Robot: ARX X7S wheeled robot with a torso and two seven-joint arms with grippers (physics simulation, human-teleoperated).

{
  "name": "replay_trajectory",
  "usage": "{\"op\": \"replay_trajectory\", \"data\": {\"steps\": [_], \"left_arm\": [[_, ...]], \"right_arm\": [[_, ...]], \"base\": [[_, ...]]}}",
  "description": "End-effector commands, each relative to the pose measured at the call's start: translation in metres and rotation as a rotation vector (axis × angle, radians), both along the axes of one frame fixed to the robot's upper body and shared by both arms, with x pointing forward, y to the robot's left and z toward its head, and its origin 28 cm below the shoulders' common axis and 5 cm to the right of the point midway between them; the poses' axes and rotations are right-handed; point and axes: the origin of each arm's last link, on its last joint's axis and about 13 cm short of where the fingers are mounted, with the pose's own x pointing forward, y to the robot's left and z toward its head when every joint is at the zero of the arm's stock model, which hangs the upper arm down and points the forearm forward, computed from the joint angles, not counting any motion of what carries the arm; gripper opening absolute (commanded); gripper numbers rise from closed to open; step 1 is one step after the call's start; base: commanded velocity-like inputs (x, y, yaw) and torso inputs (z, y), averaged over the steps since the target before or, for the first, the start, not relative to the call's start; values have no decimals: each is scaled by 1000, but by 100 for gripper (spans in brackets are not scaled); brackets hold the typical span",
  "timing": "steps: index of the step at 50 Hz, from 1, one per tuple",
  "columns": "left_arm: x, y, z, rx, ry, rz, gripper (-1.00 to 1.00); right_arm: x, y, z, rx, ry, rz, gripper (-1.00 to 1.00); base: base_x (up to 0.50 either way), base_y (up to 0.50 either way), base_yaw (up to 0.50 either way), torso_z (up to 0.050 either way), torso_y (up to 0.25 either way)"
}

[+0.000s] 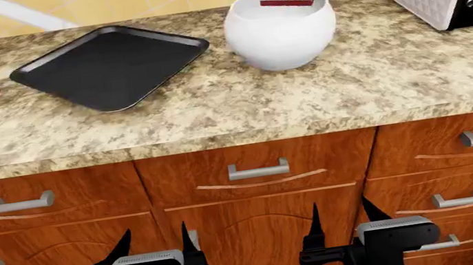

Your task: Pick up the bowl with cake and place it on the tray. Pick up the cupcake and place it on the tray.

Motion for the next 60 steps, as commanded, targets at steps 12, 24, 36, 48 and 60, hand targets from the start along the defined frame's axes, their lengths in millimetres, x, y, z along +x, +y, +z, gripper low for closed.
{"op": "replay_trajectory", "data": {"steps": [12,24,36,48,60], "left_arm": [[-1,0,0,24,-4,3,100],[-1,0,0,28,-4,2,100],[0,0,-1,29,0,1,100],[-1,0,-1,31,0,3,100],[-1,0,0,33,-6,1,100]], "right_arm": [[-2,-1,1,20,-5,-29,100],[-2,-1,1,19,-7,-28,100],[-1,-1,0,17,-4,-23,100],[-1,-1,0,17,-2,-26,100],[-1,-1,1,20,-4,-29,100]], "base": [[0,0,0,0,0],[0,154,0,0,0],[0,500,0,0,0],[0,500,0,0,0],[0,197,0,0,0]]}}
